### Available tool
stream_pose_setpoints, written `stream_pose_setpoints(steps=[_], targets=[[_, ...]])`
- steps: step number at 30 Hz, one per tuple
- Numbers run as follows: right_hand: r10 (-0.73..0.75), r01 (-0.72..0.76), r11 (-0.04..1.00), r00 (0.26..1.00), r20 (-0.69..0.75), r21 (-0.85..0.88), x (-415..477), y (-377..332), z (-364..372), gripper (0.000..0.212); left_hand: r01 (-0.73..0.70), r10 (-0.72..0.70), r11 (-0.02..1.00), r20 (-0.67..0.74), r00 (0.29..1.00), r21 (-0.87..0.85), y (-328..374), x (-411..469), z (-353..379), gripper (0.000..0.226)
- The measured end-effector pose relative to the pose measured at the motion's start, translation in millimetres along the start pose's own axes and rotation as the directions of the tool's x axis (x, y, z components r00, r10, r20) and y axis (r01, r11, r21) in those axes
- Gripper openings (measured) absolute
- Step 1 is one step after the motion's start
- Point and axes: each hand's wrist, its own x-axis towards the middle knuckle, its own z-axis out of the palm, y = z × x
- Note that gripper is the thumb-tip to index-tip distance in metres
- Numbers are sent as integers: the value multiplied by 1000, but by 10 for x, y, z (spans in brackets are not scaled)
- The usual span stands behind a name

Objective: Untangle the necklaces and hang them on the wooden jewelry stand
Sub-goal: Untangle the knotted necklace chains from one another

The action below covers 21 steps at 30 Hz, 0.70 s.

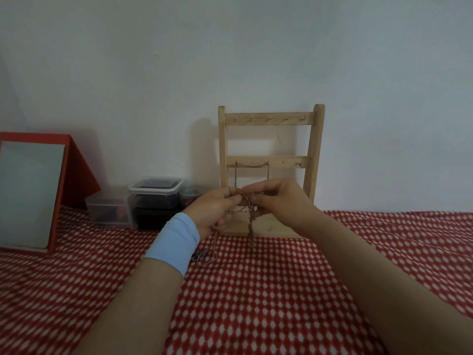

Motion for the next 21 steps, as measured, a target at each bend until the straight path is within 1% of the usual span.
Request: stream_pose_setpoints(steps=[2, 5, 6, 8, 9, 12, 14, 16, 18, 20, 21], targets=[[0, 2, 1000, 999, -40, 31, 1, -20, -13, 17, -9, 9, 999, 1, 1000, 32, 28, -5, -24, 24], [-32, 30, 999, 993, -110, -17, -7, -14, -23, 11, 12, -12, 986, 3, 1000, 166, 70, -18, -73, 21], [-40, 40, 999, 992, -123, -1, -9, -13, -20, 9, 24, -27, 976, 7, 1000, 214, 88, -30, -83, 20], [-29, 41, 995, 990, -137, 86, 0, -27, -33, 9, 56, -59, 938, -1, 998, 343, 115, -57, -98, 18], [-19, 38, 989, 991, -134, 145, 8, -44, -49, 12, 71, -70, 902, -17, 997, 425, 126, -75, -106, 18], [21, 25, 920, 993, -113, 391, 20, -123, -88, 20, 90, -97, 735, -26, 995, 672, 142, -107, -150, 17], [58, 1, 881, 992, -108, 473, 14, -165, -102, 18, 97, -149, 593, -10, 989, 799, 165, -128, -174, 21], [70, -21, 893, 993, -92, 449, 14, -164, -108, 17, 123, -234, 478, -9, 972, 870, 177, -145, -187, 26], [53, -24, 920, 997, -64, 391, 19, -148, -109, 16, 151, -316, 382, -25, 949, 912, 191, -173, -190, 29], [29, -18, 963, 999, -37, 269, 10, -121, -98, 16, 146, -354, 279, -39, 934, 949, 203, -191, -176, 31], [12, -6, 987, 999, -35, 158, 4, -110, -92, 16, 142, -364, 244, -45, 930, 959, 213, -198, -167, 32]])
